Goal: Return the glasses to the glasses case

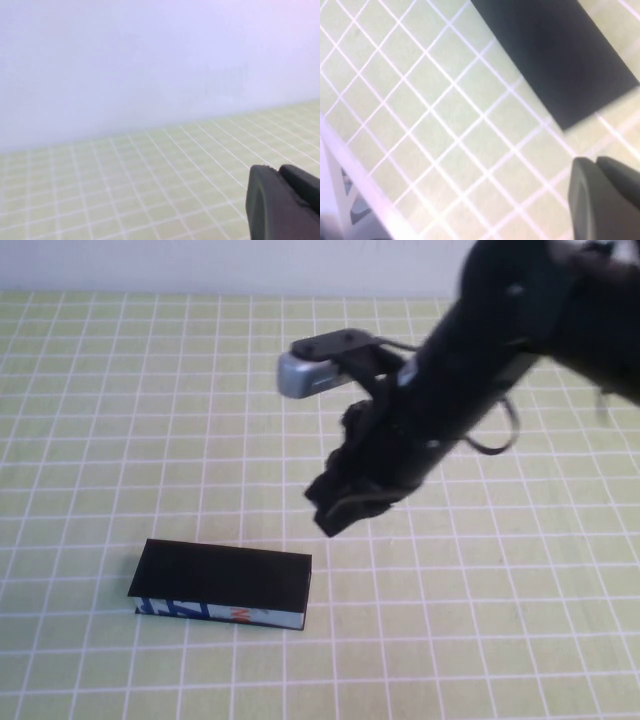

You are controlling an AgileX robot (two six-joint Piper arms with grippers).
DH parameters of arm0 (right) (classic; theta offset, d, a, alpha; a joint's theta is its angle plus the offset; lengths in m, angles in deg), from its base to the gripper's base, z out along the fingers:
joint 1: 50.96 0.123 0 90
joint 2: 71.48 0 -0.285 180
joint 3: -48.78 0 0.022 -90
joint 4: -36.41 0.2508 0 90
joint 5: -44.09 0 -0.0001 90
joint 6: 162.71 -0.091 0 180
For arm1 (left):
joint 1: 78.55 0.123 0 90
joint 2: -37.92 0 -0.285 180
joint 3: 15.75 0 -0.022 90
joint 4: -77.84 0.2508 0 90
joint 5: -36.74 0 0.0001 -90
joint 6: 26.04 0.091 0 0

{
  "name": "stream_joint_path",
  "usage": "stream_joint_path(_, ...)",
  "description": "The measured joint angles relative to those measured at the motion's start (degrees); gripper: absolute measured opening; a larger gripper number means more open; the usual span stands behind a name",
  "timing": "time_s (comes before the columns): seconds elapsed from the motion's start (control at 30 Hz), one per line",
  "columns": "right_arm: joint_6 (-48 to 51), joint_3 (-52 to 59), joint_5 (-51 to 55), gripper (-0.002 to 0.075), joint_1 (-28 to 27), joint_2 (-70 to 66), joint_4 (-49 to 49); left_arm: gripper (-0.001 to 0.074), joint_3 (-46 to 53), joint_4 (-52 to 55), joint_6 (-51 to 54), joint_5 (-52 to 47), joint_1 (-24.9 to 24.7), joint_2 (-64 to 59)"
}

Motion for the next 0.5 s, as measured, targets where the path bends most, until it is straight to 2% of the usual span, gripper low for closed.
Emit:
stream_joint_path(0.23,-9.99,16.15,-4.22,-0.0011,0.0,20.87,-5.56,-0.0002,10.18,-0.22,0.0,5.4,0.0,12.51)
stream_joint_path(0.5,-21.02,38.71,-11.71,-0.0011,0.0,49.35,-11.22,-0.0002,16.67,-0.22,0.0,6.09,0.0,14.7)
